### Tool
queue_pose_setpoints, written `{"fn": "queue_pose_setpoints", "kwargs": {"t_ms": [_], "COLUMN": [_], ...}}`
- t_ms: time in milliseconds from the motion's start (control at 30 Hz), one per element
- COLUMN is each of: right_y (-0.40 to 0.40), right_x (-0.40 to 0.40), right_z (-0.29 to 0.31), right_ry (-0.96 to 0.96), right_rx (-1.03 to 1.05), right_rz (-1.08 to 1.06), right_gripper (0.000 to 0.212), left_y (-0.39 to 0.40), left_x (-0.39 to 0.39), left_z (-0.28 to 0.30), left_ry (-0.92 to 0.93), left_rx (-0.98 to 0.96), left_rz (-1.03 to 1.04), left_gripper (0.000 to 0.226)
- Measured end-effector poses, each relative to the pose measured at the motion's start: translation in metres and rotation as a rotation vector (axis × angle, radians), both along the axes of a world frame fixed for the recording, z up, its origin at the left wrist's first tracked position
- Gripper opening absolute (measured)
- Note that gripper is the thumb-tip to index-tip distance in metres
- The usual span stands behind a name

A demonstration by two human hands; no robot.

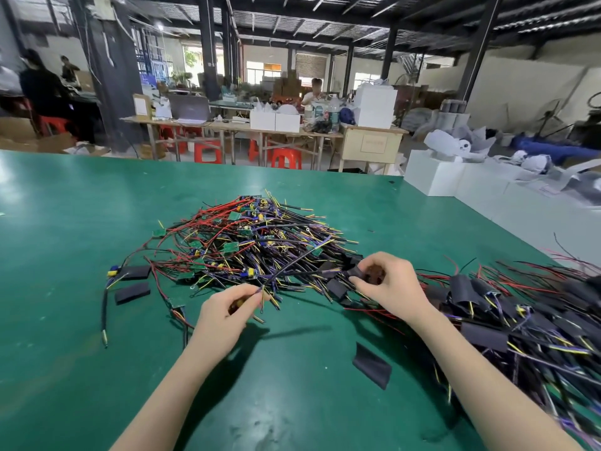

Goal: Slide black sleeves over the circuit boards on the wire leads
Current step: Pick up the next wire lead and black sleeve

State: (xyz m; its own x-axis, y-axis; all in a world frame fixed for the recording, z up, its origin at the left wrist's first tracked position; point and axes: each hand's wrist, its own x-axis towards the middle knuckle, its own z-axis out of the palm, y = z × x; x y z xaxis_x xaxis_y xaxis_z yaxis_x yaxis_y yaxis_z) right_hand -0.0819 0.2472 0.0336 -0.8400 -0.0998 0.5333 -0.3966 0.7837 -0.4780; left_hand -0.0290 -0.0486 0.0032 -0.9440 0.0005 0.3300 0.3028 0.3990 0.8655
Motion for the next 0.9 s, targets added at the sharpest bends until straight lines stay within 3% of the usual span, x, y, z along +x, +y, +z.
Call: {"fn": "queue_pose_setpoints", "kwargs": {"t_ms": [200,467,667,900], "right_y": [-0.003,0.0,0.0,-0.009], "right_x": [0.041,0.05,0.056,0.062], "right_z": [-0.019,-0.013,-0.008,-0.004], "right_ry": [0.124,0.156,0.178,0.227], "right_rx": [-0.102,-0.074,0.061,0.411], "right_rz": [0.022,0.011,0.051,0.033], "right_gripper": [0.022,0.027,0.029,0.026], "left_y": [-0.003,-0.002,-0.002,-0.002], "left_x": [0.001,0.004,0.006,0.005], "left_z": [-0.003,-0.001,-0.003,-0.006], "left_ry": [-0.003,0.021,0.004,0.03], "left_rx": [-0.118,-0.203,-0.266,-0.39], "left_rz": [-0.105,-0.13,-0.162,-0.161], "left_gripper": [0.018,0.018,0.019,0.013]}}
